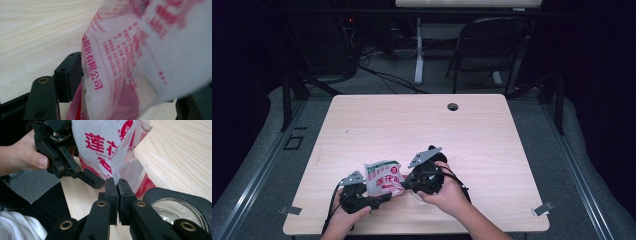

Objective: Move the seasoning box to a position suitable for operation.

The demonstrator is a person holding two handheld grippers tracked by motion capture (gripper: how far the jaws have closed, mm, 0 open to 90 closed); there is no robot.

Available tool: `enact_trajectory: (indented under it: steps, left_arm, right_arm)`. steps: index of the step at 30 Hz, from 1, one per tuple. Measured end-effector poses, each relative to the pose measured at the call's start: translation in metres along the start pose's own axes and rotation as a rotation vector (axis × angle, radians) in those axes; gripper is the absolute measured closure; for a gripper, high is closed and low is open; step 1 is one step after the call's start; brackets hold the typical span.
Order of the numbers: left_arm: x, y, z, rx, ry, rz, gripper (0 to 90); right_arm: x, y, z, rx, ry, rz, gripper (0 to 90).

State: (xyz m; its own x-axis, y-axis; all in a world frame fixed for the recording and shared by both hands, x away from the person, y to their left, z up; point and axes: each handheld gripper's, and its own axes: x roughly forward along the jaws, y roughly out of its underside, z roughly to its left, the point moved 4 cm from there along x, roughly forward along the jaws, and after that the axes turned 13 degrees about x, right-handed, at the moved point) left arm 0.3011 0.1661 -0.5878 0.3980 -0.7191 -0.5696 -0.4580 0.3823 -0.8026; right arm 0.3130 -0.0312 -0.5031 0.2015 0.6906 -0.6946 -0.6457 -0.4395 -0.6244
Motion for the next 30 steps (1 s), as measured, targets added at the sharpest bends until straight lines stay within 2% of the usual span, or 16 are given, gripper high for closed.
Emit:
enact_trajectory:
  steps: [4,7,11,13,14,20,25,30]
  left_arm:
    - [0.004,0.003,0.001,-0.002,0.009,0.008,32.1]
    - [0.005,0.006,0.004,-0.042,0.03,-0.004,32.1]
    - [0.006,0.008,0.008,-0.07,0.041,-0.009,31.2]
    - [0.006,0.008,0.008,-0.07,0.042,-0.007,30.2]
    - [0.007,0.009,0.009,-0.061,0.044,0.011,29.6]
    - [0.011,0.008,0.008,-0.039,0.036,0.026,27.2]
    - [0.019,0.012,0.005,0.013,0.018,0.081,27.2]
    - [0.022,0.013,0.004,0.043,-0.009,0.091,26.9]
  right_arm:
    - [0.0,0.001,-0.001,0.002,0.003,0.011,87.6]
    - [0.0,0.002,-0.001,0.007,-0.001,0.006,87.6]
    - [0.0,0.003,-0.001,0.008,0.002,0.006,87.6]
    - [0.0,0.003,-0.001,0.007,0.003,0.004,87.6]
    - [0.0,0.003,-0.001,0.008,0.003,0.005,87.6]
    - [0.001,0.003,-0.001,-0.001,0.005,0.009,87.6]
    - [0.001,0.003,-0.001,0.001,0.006,0.01,87.6]
    - [0.002,0.003,-0.001,0.006,0.009,0.007,87.7]
